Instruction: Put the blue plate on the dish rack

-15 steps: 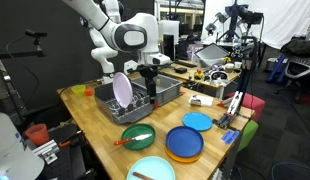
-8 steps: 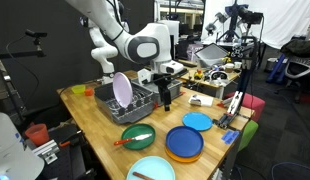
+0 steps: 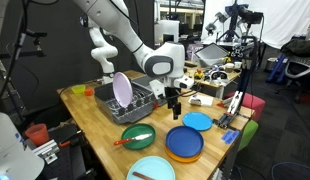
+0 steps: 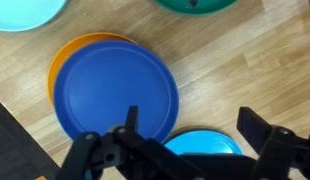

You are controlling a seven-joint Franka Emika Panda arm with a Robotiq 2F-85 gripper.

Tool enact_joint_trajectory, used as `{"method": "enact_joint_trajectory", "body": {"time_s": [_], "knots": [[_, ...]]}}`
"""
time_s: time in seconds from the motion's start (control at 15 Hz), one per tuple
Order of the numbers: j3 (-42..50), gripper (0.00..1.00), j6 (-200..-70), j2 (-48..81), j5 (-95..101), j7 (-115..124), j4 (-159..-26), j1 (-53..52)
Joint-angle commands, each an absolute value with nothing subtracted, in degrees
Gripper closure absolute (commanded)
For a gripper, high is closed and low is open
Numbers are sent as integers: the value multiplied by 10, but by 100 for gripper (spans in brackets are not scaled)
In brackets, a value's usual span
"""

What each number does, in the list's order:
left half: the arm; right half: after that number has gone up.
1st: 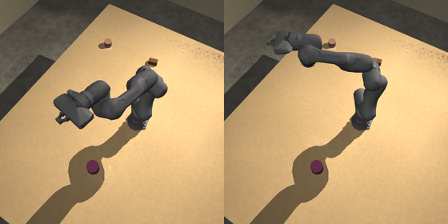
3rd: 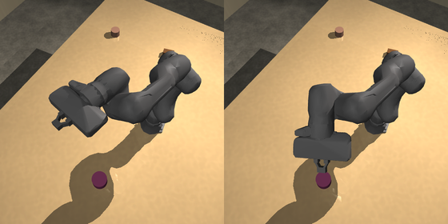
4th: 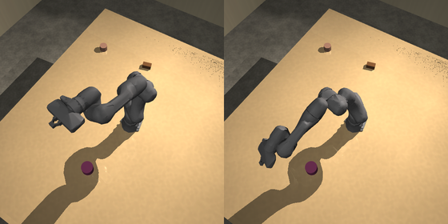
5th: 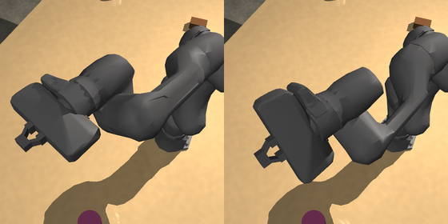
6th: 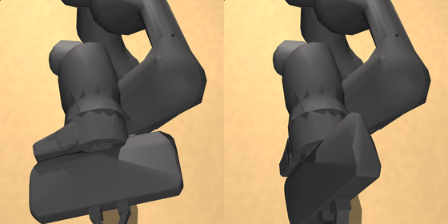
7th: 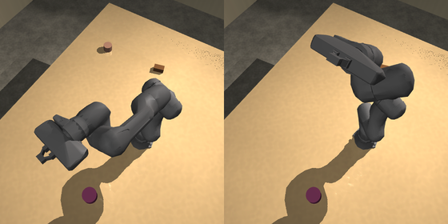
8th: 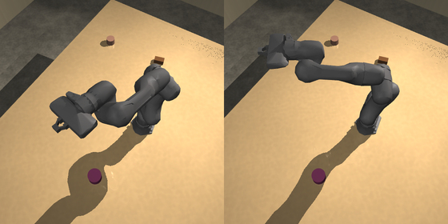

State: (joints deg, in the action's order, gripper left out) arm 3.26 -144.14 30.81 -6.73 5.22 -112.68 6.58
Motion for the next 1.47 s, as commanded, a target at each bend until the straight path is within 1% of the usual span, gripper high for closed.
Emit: {"method": "enact_joint_trajectory", "body": {"time_s": [0.0, 1.0, 1.4], "knots": [[20, 0, -1428, 340, -89, 21, -1097, 85], [16, 0, -1433, 444, -76, 13, -1033, 77], [32, 0, -1456, 474, -57, 21, -1004, 67]]}}
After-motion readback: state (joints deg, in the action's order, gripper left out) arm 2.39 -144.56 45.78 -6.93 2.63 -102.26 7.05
